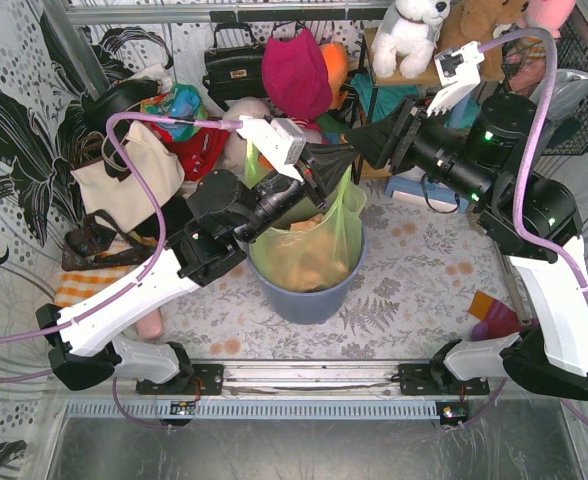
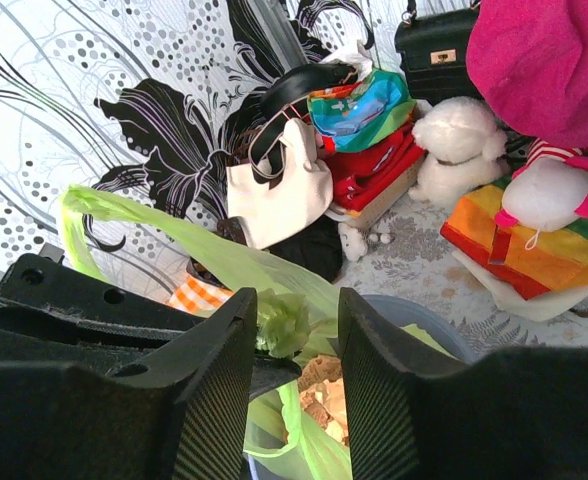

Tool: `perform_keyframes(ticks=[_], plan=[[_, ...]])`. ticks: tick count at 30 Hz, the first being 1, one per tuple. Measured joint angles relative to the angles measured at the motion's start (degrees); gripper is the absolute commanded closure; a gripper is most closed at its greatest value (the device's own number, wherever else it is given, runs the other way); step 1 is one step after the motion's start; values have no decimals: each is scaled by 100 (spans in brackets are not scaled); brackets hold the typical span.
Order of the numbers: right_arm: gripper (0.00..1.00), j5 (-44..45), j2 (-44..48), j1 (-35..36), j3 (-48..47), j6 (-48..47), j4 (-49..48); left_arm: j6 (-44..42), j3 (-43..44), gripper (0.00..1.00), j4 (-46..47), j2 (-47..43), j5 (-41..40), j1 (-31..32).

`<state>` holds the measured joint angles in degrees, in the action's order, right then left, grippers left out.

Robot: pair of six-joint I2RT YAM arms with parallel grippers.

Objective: Tie the trash bag

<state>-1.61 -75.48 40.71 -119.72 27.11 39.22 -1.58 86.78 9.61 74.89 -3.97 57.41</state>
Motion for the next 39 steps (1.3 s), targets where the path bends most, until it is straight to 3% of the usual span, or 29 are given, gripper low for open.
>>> perform_keyframes(ticks=[6,8,12,20,27,39], plan=[[100,-4,-42,0,-105,-120,2,0,0,85,-2,0,20,-4],[100,-7,-44,0,-118,-122,-2,-2,0,80,-4,0,20,-4],[100,-7,-44,0,-125,-127,-2,-20,0,58,-2,0,13,-4],[100,-31,-20,0,-125,-127,-98,-28,-68,45,74,-15,-28,-116],[100,-251,13,0,-125,-125,-175,101,-68,41,337,129,286,-385],[100,-466,136,0,-79,-127,-284,442,-131,45,824,197,1161,-621]])
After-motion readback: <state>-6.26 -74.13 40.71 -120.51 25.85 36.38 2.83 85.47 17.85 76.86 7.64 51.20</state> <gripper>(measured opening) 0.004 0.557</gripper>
